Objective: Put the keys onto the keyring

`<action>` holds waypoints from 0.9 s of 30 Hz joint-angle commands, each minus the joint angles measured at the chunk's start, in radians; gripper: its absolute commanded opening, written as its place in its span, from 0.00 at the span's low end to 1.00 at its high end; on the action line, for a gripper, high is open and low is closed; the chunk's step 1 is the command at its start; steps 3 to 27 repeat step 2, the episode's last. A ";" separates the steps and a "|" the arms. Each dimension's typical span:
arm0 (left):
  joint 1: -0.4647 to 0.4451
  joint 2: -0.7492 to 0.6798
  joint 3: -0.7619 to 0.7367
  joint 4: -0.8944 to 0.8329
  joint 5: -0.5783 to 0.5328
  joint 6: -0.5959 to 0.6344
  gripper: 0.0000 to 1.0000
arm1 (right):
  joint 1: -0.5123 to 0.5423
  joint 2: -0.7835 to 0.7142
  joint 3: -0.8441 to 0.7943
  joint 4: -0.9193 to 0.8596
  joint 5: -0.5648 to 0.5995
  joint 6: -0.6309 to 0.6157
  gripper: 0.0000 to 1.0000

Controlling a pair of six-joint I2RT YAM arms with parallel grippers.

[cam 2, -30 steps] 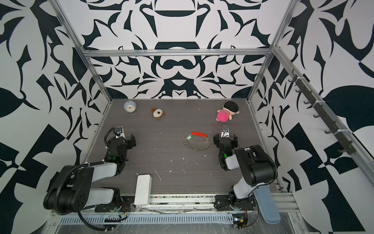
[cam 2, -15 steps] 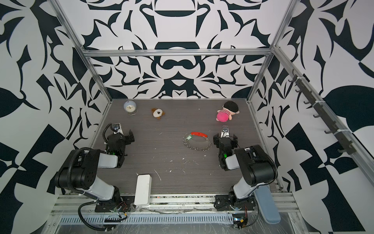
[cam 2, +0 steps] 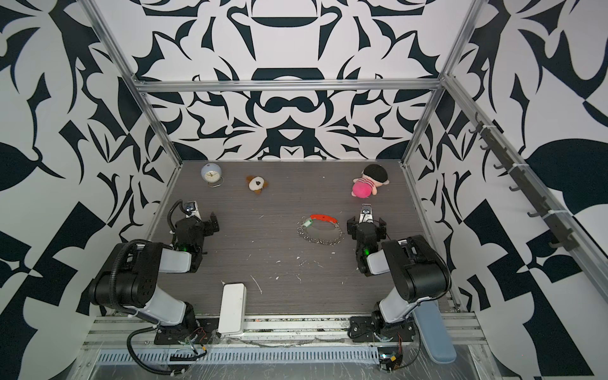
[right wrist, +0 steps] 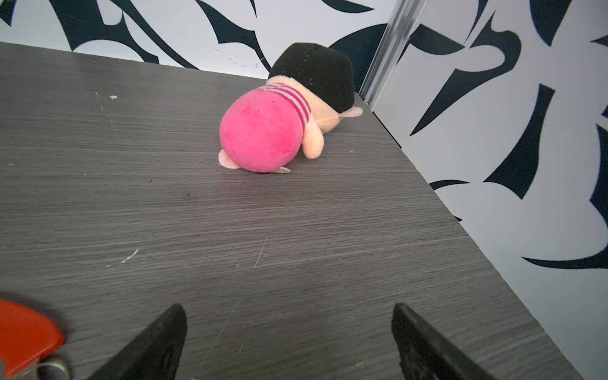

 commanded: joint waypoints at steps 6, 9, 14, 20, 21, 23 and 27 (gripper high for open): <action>0.004 -0.011 0.006 0.005 0.006 -0.009 1.00 | -0.007 -0.020 0.012 0.024 -0.004 0.011 1.00; 0.004 -0.011 0.006 0.005 0.006 -0.009 1.00 | -0.007 -0.020 0.012 0.024 -0.004 0.011 1.00; 0.004 -0.011 0.006 0.005 0.006 -0.009 1.00 | -0.007 -0.020 0.012 0.024 -0.004 0.011 1.00; 0.004 -0.011 0.006 0.005 0.006 -0.009 1.00 | -0.007 -0.020 0.012 0.024 -0.004 0.011 1.00; 0.004 -0.011 0.006 0.005 0.006 -0.009 1.00 | -0.007 -0.020 0.012 0.024 -0.004 0.011 1.00; 0.004 -0.011 0.006 0.005 0.006 -0.009 1.00 | -0.007 -0.020 0.012 0.024 -0.004 0.011 1.00; 0.004 -0.011 0.006 0.005 0.006 -0.009 1.00 | -0.007 -0.020 0.012 0.024 -0.004 0.011 1.00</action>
